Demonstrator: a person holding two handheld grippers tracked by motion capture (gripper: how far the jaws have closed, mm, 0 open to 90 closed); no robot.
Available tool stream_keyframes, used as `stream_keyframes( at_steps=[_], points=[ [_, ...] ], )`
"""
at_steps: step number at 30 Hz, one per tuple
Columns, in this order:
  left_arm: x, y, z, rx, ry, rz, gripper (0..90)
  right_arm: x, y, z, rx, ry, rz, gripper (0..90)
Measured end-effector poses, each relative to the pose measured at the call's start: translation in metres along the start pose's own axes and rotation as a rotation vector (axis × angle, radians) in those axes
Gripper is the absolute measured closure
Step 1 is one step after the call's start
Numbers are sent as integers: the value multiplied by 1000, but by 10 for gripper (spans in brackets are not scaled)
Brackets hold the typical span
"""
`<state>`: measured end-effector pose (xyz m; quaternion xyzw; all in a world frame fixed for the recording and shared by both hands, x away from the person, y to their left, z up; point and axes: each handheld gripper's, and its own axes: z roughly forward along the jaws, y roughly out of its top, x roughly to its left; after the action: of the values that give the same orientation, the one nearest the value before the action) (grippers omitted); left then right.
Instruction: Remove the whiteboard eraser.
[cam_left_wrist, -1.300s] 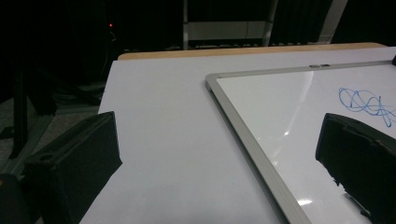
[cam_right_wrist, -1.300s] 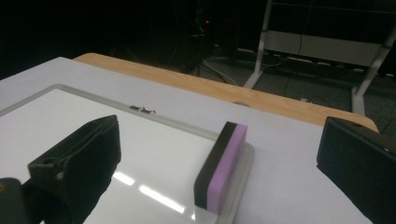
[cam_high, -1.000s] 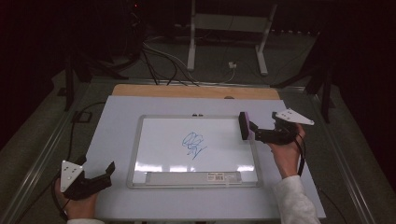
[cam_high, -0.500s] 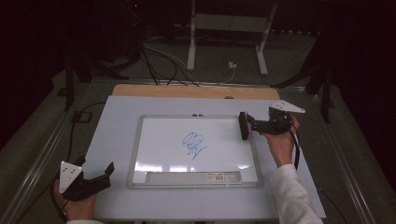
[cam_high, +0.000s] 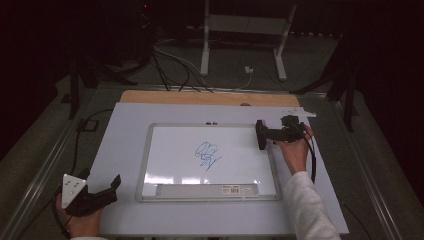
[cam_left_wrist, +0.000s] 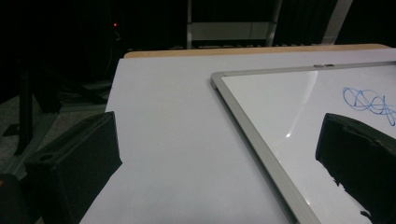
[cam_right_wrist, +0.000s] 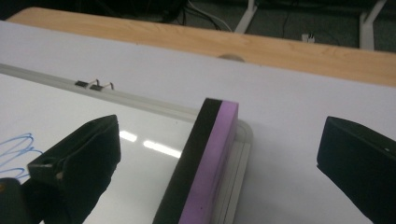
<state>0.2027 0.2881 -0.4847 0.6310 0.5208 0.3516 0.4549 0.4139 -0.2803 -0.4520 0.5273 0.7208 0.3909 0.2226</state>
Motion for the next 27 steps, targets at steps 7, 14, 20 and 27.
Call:
stream_keyframes(
  at_steps=[7, 14, 20, 27],
  points=[
    [0, 0, 0, -1, -1, -1, 6, -7, -6, 13, 74, 5, 61, 0],
    [0, 0, 0, 1, 0, 1, 6, -12, -10, 17, 99, 9, 103, 212],
    [0, 0, 0, -1, 2, -3, 6, -13, -12, 19, 131, 43, 152, 545],
    [0, -1, 3, 4, 3, -12, 6, -11, -11, 23, 160, 80, 171, 550]
  ],
)
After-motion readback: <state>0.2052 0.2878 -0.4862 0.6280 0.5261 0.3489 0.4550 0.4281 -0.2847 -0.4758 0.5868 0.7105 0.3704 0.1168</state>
